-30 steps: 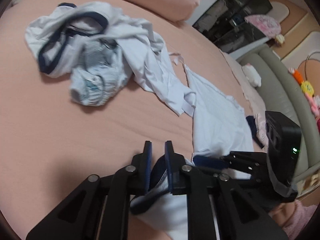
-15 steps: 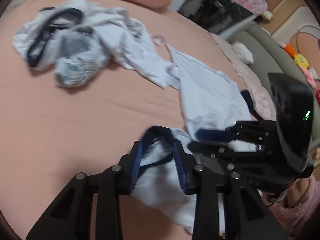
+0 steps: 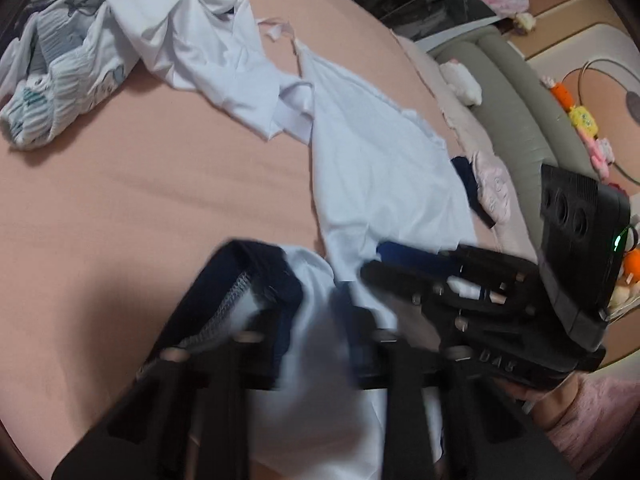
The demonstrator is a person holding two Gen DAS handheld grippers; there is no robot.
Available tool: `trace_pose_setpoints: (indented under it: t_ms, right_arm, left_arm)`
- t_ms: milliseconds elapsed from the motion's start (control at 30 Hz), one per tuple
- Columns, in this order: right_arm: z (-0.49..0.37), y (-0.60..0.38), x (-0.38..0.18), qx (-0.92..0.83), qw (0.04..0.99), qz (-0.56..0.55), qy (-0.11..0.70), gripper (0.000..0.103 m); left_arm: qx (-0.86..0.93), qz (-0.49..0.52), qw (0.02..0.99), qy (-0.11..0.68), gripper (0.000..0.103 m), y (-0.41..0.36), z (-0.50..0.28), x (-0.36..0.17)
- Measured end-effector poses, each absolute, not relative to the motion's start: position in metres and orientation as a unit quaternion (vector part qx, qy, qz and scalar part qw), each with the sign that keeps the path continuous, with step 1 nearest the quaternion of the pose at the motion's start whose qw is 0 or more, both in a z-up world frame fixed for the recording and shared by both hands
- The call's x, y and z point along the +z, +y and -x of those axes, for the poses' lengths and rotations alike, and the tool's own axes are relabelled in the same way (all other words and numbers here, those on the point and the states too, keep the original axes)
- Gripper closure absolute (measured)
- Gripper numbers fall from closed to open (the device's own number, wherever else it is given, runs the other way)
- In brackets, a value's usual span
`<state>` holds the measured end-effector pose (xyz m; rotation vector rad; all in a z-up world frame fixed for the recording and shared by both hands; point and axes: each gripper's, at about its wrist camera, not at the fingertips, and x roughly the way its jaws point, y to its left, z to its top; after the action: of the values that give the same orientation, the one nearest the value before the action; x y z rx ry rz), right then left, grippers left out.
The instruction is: Fold clothes
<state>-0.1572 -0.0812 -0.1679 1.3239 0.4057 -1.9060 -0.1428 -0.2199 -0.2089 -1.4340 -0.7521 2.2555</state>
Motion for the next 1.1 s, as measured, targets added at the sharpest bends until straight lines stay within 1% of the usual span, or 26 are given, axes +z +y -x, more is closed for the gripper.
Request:
trace_pose_setpoints:
  t_ms: [67,133,167,233,333,400,533,633,667,733,767,833,867,900,933,1067,1100]
  right_arm:
    - [0.155,-0.077,-0.166,-0.748,0.385,-0.518,0.153,0.08]
    - [0.151,-0.077,-0.166,-0.748,0.385,-0.516,0.161,0.078]
    - [0.15,-0.079,-0.17,-0.744,0.386,-0.519,0.167,0.074]
    - [0.15,-0.084,-0.174,-0.739,0.387,-0.522,0.179,0.074]
    - [0.147,-0.082,-0.158,-0.736,0.411,-0.509,0.174,0.074]
    - [0.145,-0.081,-0.146,-0.726,0.441,-0.502,0.161,0.074]
    - [0.14,-0.098,-0.146,-0.691,0.484,-0.507,0.177,0.074]
    - [0.149,-0.114,-0.164,-0.686,0.473,-0.518,0.195,0.074]
    - [0.152,-0.119,-0.17,-0.684,0.468,-0.522,0.2,0.078]
    - [0.158,-0.123,-0.179,-0.684,0.461,-0.53,0.197,0.08]
    - [0.16,-0.123,-0.179,-0.688,0.459,-0.528,0.191,0.08]
    - [0.16,-0.121,-0.176,-0.698,0.456,-0.523,0.179,0.08]
    - [0.16,-0.12,-0.175,-0.703,0.454,-0.52,0.173,0.08]
    - [0.159,-0.121,-0.175,-0.703,0.454,-0.519,0.174,0.079]
    - [0.158,-0.122,-0.176,-0.703,0.454,-0.518,0.176,0.079]
    - [0.157,-0.13,-0.178,-0.703,0.455,-0.513,0.188,0.079]
    - [0.157,-0.134,-0.178,-0.704,0.456,-0.511,0.19,0.079]
  left_arm:
    - [0.801,0.495,0.193,-0.276,0.099,-0.22,0.139,-0.204]
    - [0.809,0.478,0.202,-0.278,0.099,-0.22,0.136,-0.196]
    - [0.812,0.472,0.201,-0.279,0.1,-0.22,0.136,-0.193]
    - [0.814,0.468,0.19,-0.285,0.1,-0.224,0.137,-0.194]
    - [0.818,0.462,0.174,-0.295,0.1,-0.229,0.14,-0.196]
    - [0.82,0.458,0.164,-0.302,0.1,-0.232,0.141,-0.197]
    - [0.824,0.449,0.142,-0.315,0.1,-0.238,0.144,-0.2]
    - [0.83,0.46,0.113,-0.293,0.098,-0.238,0.147,-0.199]
    - [0.832,0.464,0.103,-0.284,0.096,-0.237,0.148,-0.198]
    - [0.839,0.464,0.067,-0.275,0.094,-0.246,0.142,-0.192]
    - [0.842,0.462,0.047,-0.273,0.093,-0.253,0.138,-0.188]
    - [0.85,0.45,0.004,-0.273,0.076,-0.267,0.121,-0.178]
    - [0.852,0.446,-0.021,-0.275,0.053,-0.274,0.11,-0.174]
    - [0.851,0.443,-0.048,-0.279,0.044,-0.28,0.095,-0.171]
    - [0.849,0.443,-0.061,-0.28,0.044,-0.282,0.088,-0.17]
    - [0.845,0.458,-0.05,-0.272,0.045,-0.275,0.087,-0.18]
    - [0.844,0.461,-0.048,-0.27,0.046,-0.273,0.087,-0.183]
